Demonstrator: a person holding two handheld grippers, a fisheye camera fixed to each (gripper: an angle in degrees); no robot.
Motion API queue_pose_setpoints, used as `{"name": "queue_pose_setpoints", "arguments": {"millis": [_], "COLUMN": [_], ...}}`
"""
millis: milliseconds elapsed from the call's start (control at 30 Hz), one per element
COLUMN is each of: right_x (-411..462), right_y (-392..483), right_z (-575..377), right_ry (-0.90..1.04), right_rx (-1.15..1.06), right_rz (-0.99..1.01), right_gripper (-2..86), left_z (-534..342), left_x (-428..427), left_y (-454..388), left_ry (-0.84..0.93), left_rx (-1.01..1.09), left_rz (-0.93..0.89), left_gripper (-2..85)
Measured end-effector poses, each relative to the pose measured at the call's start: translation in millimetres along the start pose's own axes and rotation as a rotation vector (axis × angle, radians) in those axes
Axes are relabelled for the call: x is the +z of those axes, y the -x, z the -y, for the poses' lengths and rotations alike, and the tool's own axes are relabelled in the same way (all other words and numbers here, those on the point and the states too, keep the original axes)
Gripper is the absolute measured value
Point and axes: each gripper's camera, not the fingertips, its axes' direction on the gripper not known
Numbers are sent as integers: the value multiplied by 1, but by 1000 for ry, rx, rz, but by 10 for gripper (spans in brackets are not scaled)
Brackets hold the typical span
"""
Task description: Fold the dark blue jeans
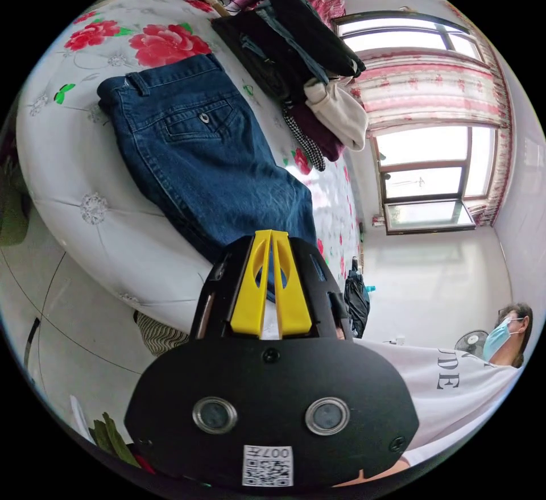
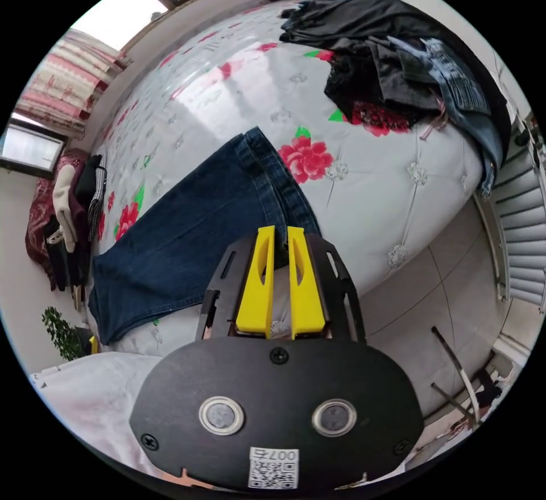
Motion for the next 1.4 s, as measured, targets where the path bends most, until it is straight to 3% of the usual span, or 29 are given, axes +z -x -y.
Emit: {"name": "queue_pose_setpoints", "arguments": {"millis": [200,367,567,700,967,1200,1400], "right_x": [-55,-104,-27,-36,-7,-30,-28], "right_y": [-7,-20,-99,-141,-162,-170,-173], "right_z": [17,19,16,-13,-37,-21,3], "right_ry": [-117,-206,-26,-124,-96,-133,-36], "right_rx": [-124,-202,109,266,369,477,478], "right_rz": [196,119,186,348,713,531,486], "right_gripper": [1,1,24,54,96,86,73], "left_z": [-10,-20,-33,-39,-43,-41,-44], "left_x": [16,20,40,42,44,54,63], "left_y": [3,4,16,12,19,6,13], "left_ry": [-14,-30,-2,-2,-47,-26,-5], "left_rx": [-21,-23,-61,-36,-88,-38,-59], "left_rz": [4,12,21,36,27,30,30], "left_gripper": [-10,-10,-10,-10,-10,-10,-10]}}
